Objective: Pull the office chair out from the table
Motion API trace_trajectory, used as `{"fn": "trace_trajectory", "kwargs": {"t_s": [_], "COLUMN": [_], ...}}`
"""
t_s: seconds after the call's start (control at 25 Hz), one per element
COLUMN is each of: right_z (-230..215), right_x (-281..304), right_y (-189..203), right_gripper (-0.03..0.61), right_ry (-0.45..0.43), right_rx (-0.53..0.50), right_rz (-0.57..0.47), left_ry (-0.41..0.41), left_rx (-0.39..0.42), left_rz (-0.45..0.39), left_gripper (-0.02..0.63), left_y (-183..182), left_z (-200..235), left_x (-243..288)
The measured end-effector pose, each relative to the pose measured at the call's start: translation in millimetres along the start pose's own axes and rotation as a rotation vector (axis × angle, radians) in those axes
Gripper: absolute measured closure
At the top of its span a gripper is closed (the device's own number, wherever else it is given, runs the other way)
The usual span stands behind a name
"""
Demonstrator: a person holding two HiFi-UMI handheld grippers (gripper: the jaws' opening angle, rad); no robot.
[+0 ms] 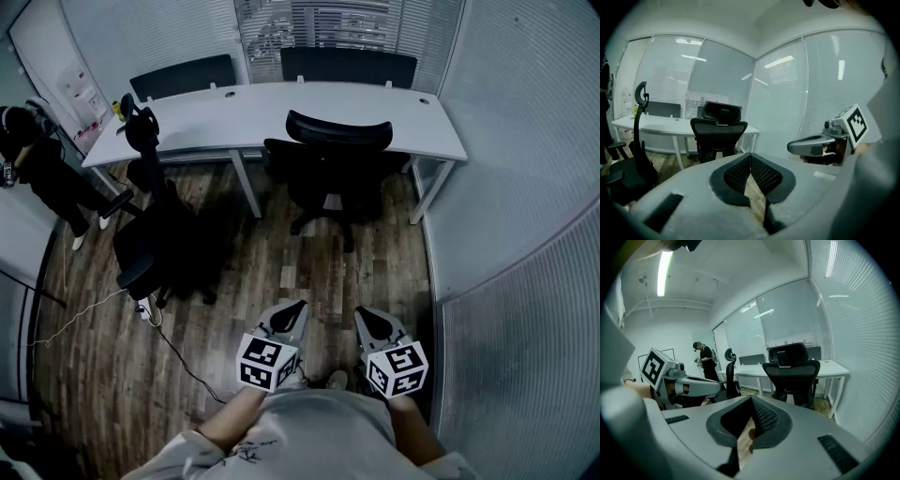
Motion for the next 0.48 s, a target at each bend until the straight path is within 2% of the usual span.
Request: {"fn": "trace_trajectory", "kwargs": {"t_s": [0.28, 0.48], "right_z": [7, 14], "right_x": [8, 14], "right_y": [2, -1], "right_gripper": [0.571, 0.571], "right_ry": [0.005, 0.04], "right_rx": [-0.004, 0.028], "right_rz": [0.004, -0.03], "left_ry": [0.002, 0.01], "left_rx": [0.001, 0.016], "left_rz": [0.002, -0.004], "left_gripper": [0.603, 0.603], "left_y": [4, 1], "left_z": [11, 24], "left_x": [-2, -8]}}
Point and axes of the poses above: the fingertips, and each gripper's own axes: x forward along the fingers, z to its left, y out of its underside, the point moved 7 cm from there along -x, backward along the fingers, and after that the axes turned 8 degrees about x, right-handed, at the moved point
